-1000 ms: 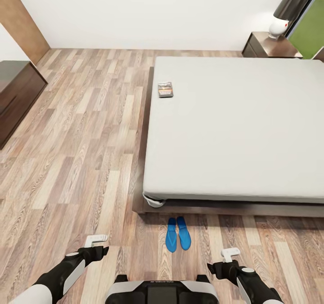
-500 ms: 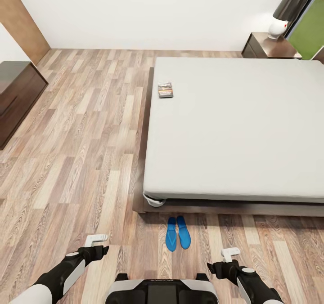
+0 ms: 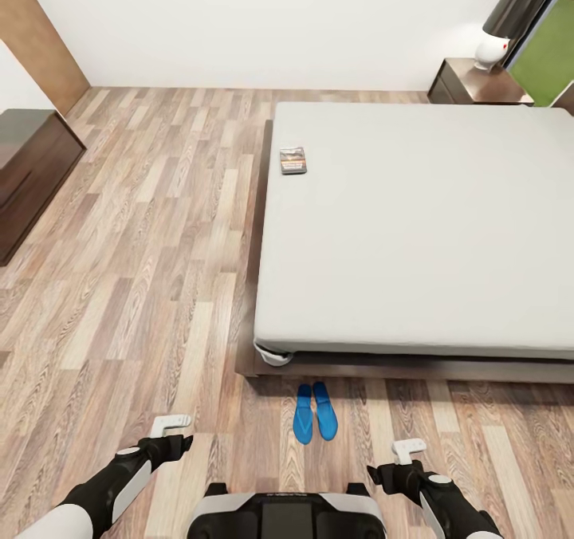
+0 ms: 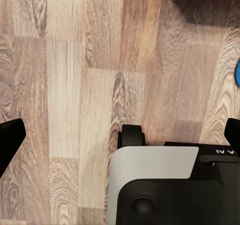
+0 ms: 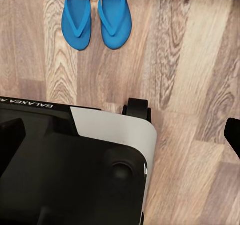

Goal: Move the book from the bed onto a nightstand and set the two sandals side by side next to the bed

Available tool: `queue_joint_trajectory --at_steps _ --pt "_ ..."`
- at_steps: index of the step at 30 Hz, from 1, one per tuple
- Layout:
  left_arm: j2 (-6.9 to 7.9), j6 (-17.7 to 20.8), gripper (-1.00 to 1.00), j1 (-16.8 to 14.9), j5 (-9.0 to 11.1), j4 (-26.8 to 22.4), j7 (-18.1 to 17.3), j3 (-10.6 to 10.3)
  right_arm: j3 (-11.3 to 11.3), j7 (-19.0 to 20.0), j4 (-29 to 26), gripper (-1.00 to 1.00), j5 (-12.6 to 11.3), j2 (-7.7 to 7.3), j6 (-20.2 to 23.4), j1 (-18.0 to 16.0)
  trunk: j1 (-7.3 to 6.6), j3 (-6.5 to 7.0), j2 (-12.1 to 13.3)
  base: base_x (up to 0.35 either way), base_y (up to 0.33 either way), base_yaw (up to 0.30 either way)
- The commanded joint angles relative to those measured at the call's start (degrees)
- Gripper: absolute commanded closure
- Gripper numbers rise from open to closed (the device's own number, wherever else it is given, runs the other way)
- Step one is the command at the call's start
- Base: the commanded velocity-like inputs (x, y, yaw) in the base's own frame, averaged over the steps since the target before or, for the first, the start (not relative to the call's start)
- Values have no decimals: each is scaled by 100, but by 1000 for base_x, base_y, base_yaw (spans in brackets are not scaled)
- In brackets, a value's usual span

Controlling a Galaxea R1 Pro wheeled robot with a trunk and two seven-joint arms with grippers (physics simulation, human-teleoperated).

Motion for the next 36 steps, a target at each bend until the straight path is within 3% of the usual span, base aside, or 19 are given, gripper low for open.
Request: queue_joint_trajectory --at_steps 1,9,18,36 --pt "5 26 -100 -1 35 -10 -4 -23 -49 48 -14 -100 38 6 26 -2 -20 13 35 0 0 0" --pt "8 22 -100 -1 38 -10 -6 -23 -43 48 -46 -100 39 15 27 -6 -86 67 155 0 0 0" --pt "9 17 -100 -1 35 -10 -8 -23 -5 48 -45 -100 65 18 26 -15 -283 228 515 0 0 0" --pt "3 -79 -100 -1 25 -8 -6 -23 28 48 -17 -100 94 17 16 -16 -283 228 515 0 0 0"
